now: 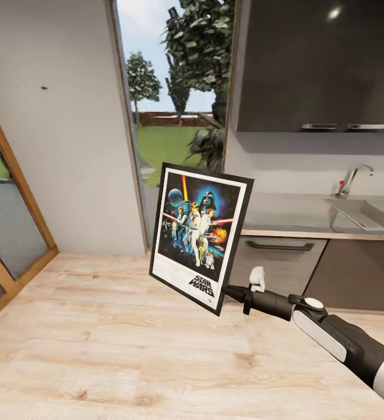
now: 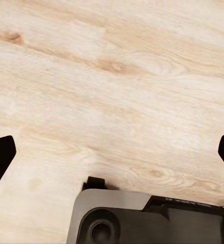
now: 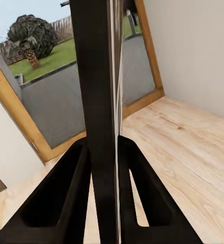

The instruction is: Pick up the poster from the kitchen countertop and hang it on one of the wall nails in the kitchen.

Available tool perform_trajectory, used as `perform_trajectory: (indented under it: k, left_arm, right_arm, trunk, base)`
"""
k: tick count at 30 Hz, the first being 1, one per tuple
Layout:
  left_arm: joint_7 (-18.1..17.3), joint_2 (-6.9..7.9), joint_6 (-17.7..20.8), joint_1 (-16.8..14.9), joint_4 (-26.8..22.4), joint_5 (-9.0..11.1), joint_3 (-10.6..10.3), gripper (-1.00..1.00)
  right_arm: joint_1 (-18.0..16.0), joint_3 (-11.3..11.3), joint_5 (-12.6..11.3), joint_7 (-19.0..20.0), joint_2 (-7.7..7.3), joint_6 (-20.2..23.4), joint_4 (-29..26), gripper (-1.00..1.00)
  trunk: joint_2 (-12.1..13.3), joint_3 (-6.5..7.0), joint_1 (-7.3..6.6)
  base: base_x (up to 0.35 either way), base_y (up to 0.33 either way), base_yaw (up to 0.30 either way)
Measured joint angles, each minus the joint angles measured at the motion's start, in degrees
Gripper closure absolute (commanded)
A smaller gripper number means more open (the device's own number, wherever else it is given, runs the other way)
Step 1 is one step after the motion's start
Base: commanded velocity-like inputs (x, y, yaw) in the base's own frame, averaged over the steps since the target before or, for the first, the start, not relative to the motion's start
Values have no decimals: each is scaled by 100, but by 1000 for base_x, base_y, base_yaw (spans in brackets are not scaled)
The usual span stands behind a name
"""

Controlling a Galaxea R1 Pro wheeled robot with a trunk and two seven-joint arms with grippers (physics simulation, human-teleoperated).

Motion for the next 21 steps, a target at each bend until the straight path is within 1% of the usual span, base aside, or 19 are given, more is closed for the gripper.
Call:
perform_trajectory:
  k: [12, 15, 21]
  left_arm:
    - [-3, 0, 0, 3, 0, 0, 0, -100]
    - [-1, 0, 2, 2, 0, 0, 0, -100]
    - [-2, 0, 0, 0, 0, 0, 0, -100]
  right_arm:
    - [0, -5, 4, -1, 0, 2, 2, 100]
    - [0, -2, 4, -4, 3, -1, 2, 100]
    - [0, 0, 4, -10, 5, 1, 2, 100]
  trunk:
    - [0, 0, 0]
    - [0, 0, -1]
    - [0, 0, -1]
  base:
    - [13, 293, 21]
    - [68, 293, 169]
    - [107, 293, 267]
